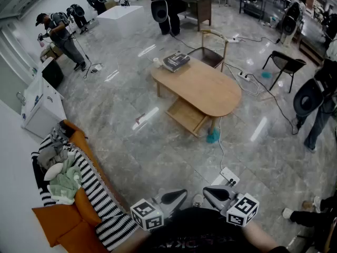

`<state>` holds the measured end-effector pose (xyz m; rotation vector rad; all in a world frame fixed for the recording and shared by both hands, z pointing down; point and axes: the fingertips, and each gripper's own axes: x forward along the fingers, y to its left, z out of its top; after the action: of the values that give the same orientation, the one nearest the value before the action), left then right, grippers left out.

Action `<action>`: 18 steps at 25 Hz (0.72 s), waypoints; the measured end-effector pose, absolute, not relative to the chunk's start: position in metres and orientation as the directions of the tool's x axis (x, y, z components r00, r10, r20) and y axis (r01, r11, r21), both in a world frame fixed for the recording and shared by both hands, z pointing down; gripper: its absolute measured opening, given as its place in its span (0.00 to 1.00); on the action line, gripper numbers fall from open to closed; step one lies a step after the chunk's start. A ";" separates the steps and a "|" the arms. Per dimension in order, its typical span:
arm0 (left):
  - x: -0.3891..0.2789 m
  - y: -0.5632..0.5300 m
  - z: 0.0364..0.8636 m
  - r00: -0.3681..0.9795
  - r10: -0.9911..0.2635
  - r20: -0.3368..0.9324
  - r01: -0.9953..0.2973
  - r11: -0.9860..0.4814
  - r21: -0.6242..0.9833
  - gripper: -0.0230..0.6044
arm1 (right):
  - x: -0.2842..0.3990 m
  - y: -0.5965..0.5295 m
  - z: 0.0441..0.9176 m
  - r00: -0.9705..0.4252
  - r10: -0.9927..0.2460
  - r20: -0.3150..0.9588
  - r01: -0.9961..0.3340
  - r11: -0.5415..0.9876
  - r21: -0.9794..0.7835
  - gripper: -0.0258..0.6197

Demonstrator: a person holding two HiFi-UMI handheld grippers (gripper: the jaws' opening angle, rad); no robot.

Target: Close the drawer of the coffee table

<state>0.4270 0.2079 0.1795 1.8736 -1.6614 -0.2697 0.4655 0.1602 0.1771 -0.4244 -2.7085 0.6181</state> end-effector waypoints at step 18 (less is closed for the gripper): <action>0.427 0.189 0.184 0.206 -0.948 0.243 -0.828 -0.037 0.560 0.03 | 0.461 0.145 0.181 -0.898 0.367 0.245 0.227 0.860 -0.458 0.04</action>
<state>0.4268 0.1892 0.1836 1.8872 -1.6461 -0.2583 0.4609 0.1454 0.1806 -0.4450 -2.7093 0.6096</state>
